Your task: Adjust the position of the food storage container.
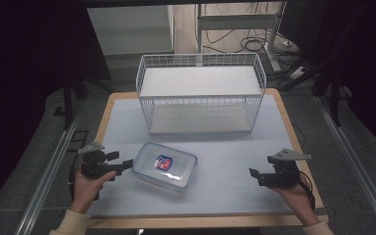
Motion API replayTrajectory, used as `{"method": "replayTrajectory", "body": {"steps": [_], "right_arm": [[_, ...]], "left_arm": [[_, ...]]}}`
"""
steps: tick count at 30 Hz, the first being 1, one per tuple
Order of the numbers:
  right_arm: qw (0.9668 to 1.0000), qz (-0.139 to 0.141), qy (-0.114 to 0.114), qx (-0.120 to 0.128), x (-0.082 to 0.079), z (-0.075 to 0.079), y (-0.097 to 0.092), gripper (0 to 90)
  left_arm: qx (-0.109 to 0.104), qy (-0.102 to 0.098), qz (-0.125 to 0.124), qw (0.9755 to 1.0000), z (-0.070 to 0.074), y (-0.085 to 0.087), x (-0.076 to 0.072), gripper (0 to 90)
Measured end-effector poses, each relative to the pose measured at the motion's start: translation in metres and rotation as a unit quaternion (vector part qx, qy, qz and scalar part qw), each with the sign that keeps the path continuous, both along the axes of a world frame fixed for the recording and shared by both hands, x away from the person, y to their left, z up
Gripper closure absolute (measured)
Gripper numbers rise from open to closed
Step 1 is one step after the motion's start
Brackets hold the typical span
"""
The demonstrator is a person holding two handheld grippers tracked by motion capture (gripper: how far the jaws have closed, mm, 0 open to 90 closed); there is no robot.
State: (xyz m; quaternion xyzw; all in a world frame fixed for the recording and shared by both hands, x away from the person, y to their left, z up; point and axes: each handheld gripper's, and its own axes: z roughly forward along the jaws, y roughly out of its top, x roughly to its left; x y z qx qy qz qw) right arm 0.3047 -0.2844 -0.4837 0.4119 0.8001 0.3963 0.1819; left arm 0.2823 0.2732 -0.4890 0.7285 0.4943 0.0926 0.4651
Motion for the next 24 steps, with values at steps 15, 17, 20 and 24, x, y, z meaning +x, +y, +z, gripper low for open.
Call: {"method": "replayTrajectory", "body": {"steps": [15, 17, 20, 24], "right_arm": [[0.9999, 0.008, 0.006, -0.009, 0.0, -0.004, 0.001, 17.7], [0.9999, 0.01, 0.006, -0.011, 0.0, -0.004, 0.002, 19.7], [0.9996, 0.022, 0.006, -0.014, -0.001, -0.005, 0.004, 21.4], [0.9996, 0.022, 0.008, -0.014, 0.0, -0.005, 0.005, 21.1]], "left_arm": [[-0.014, -0.014, -0.01, 0.9998, 0.01, -0.003, -0.004, 20.5], [-0.012, -0.017, -0.01, 0.9997, 0.012, -0.005, -0.006, 21.0], [-0.011, -0.022, -0.011, 0.9996, 0.016, -0.006, -0.009, 24.2], [-0.015, -0.025, -0.014, 0.9995, 0.019, -0.009, -0.011, 24.5]]}}
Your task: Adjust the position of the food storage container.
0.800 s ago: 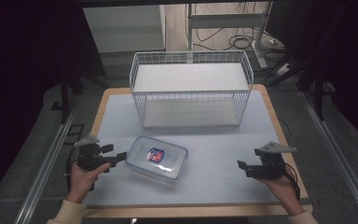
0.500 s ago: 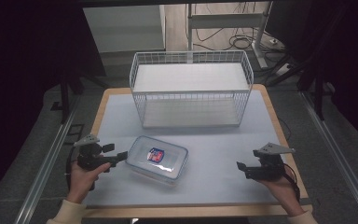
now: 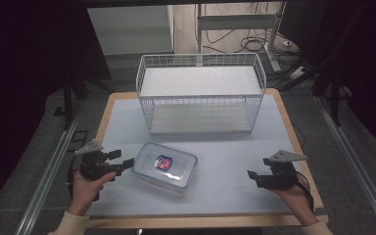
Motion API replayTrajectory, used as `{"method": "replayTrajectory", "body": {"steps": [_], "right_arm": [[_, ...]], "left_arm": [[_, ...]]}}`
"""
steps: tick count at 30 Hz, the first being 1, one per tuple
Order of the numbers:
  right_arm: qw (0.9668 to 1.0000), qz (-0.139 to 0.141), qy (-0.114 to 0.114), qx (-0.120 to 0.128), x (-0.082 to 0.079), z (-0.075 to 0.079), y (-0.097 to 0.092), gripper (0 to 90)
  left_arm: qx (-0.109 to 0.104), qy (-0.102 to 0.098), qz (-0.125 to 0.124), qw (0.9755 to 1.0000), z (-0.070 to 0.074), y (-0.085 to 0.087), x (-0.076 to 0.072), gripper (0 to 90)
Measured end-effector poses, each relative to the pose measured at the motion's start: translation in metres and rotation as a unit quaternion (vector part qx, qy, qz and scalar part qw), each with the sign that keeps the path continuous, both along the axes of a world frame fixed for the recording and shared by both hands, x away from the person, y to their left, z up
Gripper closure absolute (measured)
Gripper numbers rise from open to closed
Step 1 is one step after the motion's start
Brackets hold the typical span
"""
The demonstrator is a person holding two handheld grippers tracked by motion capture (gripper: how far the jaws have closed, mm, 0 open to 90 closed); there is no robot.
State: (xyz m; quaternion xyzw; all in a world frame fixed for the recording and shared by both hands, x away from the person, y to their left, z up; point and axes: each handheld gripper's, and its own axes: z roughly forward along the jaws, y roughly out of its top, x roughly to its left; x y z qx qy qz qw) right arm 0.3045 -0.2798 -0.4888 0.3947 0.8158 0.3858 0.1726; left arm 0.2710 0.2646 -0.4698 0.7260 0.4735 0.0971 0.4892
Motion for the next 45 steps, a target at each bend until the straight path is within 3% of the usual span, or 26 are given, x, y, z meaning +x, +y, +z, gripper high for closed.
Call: {"method": "replayTrajectory", "body": {"steps": [11, 14, 17, 20, 24, 34, 40, 43, 44, 45], "right_arm": [[1.0, -0.008, 0.005, 0.002, 0.0, 0.001, -0.002, 21.1], [0.9999, -0.009, 0.009, 0.003, 0.0, 0.0, -0.002, 21.1], [0.9998, -0.012, 0.011, 0.008, 0.0, 0.0, -0.002, 21.1], [0.9999, -0.01, 0.01, 0.006, -0.001, 0.0, -0.002, 21.1], [0.9999, -0.008, 0.012, 0.004, -0.001, -0.001, -0.001, 21.1], [0.9999, -0.006, 0.008, -0.001, -0.001, -0.002, 0.001, 21.3], [0.9999, -0.006, 0.011, -0.002, -0.001, -0.004, 0.001, 21.3], [0.9999, -0.006, 0.014, -0.002, 0.0, -0.005, 0.002, 21.3], [0.9999, -0.006, 0.016, -0.002, 0.0, -0.006, 0.002, 21.3], [0.9998, -0.005, 0.017, -0.003, 0.0, -0.006, 0.002, 21.3]], "left_arm": [[-0.003, -0.017, -0.028, 0.9995, 0.012, -0.021, -0.019, 26.8], [-0.003, -0.015, -0.048, 0.9987, 0.014, -0.032, -0.026, 34.3], [0.003, -0.011, -0.081, 0.9967, 0.012, -0.044, -0.032, 53.5], [0.015, -0.004, -0.12, 0.9927, 0.011, -0.055, -0.036, 77.9], [0.017, 0.009, -0.159, 0.9871, 0.007, -0.069, -0.041, 88.4], [0.035, 0.031, -0.221, 0.9743, -0.008, -0.096, -0.056, 89.8], [0.066, 0.052, -0.244, 0.9663, -0.023, -0.118, -0.056, 89.8], [0.09, 0.055, -0.256, 0.9608, -0.028, -0.128, -0.054, 89.9], [0.092, 0.056, -0.253, 0.9615, -0.029, -0.131, -0.054, 90.0], [0.096, 0.057, -0.255, 0.9606, -0.031, -0.132, -0.053, 90.0]]}}
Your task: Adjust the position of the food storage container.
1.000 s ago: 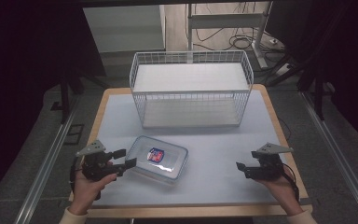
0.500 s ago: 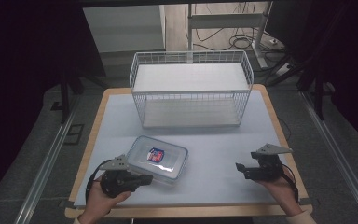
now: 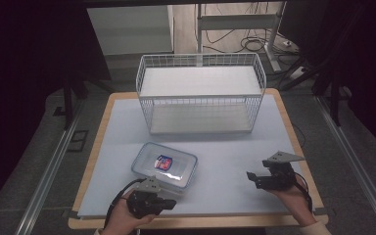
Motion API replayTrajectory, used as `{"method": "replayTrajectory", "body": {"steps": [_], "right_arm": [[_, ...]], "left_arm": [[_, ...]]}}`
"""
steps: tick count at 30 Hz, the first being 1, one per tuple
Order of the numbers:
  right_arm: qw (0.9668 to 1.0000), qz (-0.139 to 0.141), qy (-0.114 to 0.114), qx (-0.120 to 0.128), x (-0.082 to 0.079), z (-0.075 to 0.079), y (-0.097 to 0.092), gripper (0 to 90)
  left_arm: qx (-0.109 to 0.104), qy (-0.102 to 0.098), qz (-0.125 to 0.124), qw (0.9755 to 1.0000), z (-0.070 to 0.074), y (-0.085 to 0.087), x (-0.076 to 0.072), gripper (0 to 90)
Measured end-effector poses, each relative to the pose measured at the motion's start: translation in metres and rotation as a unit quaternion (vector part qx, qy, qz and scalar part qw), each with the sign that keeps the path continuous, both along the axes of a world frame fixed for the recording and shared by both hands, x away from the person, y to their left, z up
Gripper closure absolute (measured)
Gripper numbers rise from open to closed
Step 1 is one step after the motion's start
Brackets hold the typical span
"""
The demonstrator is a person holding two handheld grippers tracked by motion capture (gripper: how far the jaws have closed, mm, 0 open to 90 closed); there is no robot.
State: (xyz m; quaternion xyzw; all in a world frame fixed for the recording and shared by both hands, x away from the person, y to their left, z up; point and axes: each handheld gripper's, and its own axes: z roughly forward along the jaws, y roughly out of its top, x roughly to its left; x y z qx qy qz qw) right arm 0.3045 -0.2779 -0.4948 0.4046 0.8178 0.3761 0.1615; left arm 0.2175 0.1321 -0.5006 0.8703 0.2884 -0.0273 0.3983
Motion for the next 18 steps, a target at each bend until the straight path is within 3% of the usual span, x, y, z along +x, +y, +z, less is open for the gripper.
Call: {"method": "replayTrajectory", "body": {"steps": [10, 15, 18], "right_arm": [[1.0, 0.003, 0.002, -0.003, 0.0, -0.001, 0.0, 21.3], [1.0, 0.001, 0.003, -0.002, 0.001, -0.001, -0.001, 21.3], [1.0, 0.001, 0.006, 0.0, 0.002, -0.002, -0.001, 21.3]], "left_arm": [[0.013, 0.006, 0.022, 0.9996, -0.007, -0.008, 0.016, 90.0], [0.012, 0.003, 0.039, 0.9991, -0.008, -0.006, 0.024, 90.0], [0.008, 0.012, 0.043, 0.999, -0.01, -0.005, 0.029, 90.0]]}}
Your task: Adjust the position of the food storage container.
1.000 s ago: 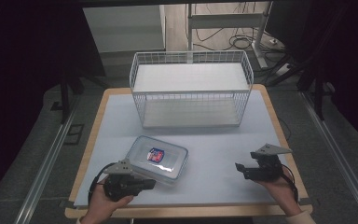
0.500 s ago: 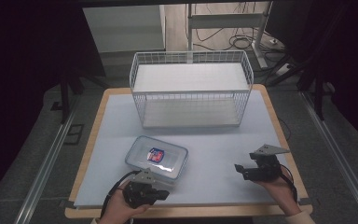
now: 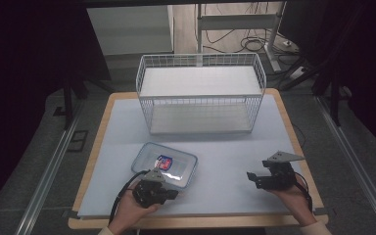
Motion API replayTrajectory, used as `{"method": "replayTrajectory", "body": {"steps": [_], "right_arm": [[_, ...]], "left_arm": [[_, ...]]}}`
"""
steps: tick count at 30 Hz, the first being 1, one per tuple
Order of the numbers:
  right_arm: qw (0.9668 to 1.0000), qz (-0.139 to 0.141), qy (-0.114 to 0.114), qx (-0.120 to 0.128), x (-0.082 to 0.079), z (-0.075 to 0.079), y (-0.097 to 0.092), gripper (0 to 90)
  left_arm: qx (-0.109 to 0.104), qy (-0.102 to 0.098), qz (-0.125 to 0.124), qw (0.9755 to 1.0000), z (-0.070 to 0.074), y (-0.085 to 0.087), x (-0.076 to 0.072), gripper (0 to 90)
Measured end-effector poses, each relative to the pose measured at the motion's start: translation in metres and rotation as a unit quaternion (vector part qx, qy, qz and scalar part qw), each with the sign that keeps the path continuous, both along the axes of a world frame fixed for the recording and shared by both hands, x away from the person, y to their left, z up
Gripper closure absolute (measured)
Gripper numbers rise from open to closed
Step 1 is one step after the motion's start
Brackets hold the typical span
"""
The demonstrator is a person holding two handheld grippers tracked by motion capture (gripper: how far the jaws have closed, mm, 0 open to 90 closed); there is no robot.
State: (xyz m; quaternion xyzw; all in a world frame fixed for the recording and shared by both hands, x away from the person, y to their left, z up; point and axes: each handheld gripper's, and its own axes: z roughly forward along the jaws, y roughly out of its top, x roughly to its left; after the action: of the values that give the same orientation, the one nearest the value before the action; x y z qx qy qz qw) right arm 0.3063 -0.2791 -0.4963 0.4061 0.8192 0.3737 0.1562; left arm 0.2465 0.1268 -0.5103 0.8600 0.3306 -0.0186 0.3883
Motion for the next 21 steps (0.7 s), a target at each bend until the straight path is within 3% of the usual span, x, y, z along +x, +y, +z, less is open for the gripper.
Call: {"method": "replayTrajectory", "body": {"steps": [12, 21], "right_arm": [[1.0, 0.001, 0.002, 0.003, 0.001, 0.0, 0.0, 21.9], [1.0, 0.002, 0.003, 0.005, 0.001, 0.0, -0.001, 21.9]], "left_arm": [[-0.007, 0.002, 0.006, 1.0, -0.002, -0.015, 0.018, 90.0], [-0.012, 0.001, 0.037, 0.9992, -0.003, -0.03, 0.038, 90.0]]}}
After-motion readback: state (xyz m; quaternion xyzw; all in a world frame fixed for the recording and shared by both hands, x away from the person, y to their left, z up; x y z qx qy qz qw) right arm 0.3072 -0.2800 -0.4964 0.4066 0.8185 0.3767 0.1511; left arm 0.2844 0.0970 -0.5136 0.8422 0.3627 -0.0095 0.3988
